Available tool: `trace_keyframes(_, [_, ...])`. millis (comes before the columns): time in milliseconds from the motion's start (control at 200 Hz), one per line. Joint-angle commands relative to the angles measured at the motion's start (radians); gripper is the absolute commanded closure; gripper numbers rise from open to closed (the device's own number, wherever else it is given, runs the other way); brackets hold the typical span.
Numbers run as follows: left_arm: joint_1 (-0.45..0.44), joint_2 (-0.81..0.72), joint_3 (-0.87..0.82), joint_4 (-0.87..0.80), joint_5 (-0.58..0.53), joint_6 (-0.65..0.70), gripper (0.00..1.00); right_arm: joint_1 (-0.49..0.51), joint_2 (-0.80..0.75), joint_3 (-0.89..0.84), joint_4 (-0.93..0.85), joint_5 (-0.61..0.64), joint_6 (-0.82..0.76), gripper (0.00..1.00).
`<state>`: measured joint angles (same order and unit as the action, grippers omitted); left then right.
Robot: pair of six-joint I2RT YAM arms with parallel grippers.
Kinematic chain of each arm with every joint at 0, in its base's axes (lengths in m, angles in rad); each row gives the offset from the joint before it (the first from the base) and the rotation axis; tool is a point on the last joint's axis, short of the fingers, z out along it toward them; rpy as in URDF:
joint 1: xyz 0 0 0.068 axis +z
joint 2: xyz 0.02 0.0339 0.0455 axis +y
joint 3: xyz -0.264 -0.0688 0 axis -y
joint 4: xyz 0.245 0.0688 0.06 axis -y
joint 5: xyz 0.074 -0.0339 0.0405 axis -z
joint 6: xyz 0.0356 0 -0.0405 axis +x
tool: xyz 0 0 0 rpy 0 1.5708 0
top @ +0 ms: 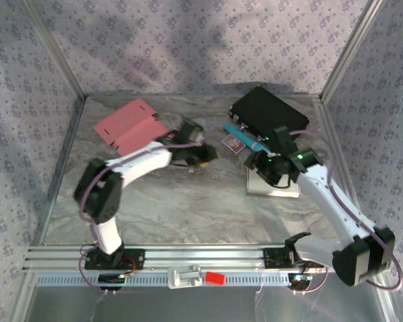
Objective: Fold the paper box
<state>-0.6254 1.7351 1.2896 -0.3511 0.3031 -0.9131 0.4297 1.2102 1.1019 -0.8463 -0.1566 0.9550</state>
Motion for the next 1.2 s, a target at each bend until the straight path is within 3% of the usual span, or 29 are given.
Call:
trace_keyframes(0, [0.209,-0.084,-0.068,-0.131,-0.028,0.107,0.59,0.084,0.096,0.081,0.086,0.022,-0.032,0.40])
trace_keyframes(100, [0.406,-0.060,-0.060,-0.178,-0.007,0.174,0.59,0.138,0.188,0.175,0.112,0.013,-0.046,0.40])
trace_keyframes(180, [0.512,0.004,-0.016,-0.195,-0.001,0.223,0.59,0.159,0.249,0.230,0.122,-0.020,-0.066,0.40])
trace_keyframes(280, [0.580,0.119,0.072,-0.215,-0.007,0.264,0.59,0.177,0.305,0.289,0.103,-0.049,-0.099,0.41])
trace_keyframes(420, [0.595,0.229,0.127,-0.200,-0.006,0.252,0.63,0.182,0.327,0.297,0.091,-0.084,-0.124,0.41])
trace_keyframes(605, [0.506,0.191,-0.033,-0.012,0.031,0.098,0.65,0.177,0.316,0.240,0.090,-0.107,-0.131,0.41])
trace_keyframes(755, [0.363,0.114,-0.254,0.234,-0.016,-0.158,0.67,0.160,0.303,0.212,0.093,-0.121,-0.136,0.41])
trace_keyframes(969, [0.072,-0.025,-0.438,0.509,-0.268,-0.596,0.68,0.134,0.312,0.186,0.113,-0.155,-0.154,0.41])
trace_keyframes(1019, [0.037,-0.053,-0.414,0.499,-0.295,-0.608,0.66,0.133,0.324,0.178,0.124,-0.167,-0.154,0.41])
trace_keyframes(1094, [0.027,-0.108,-0.322,0.351,-0.302,-0.549,0.61,0.136,0.353,0.175,0.139,-0.185,-0.151,0.41])
trace_keyframes(1194, [0.099,-0.183,-0.238,0.164,-0.306,-0.423,0.57,0.157,0.408,0.188,0.166,-0.200,-0.131,0.42])
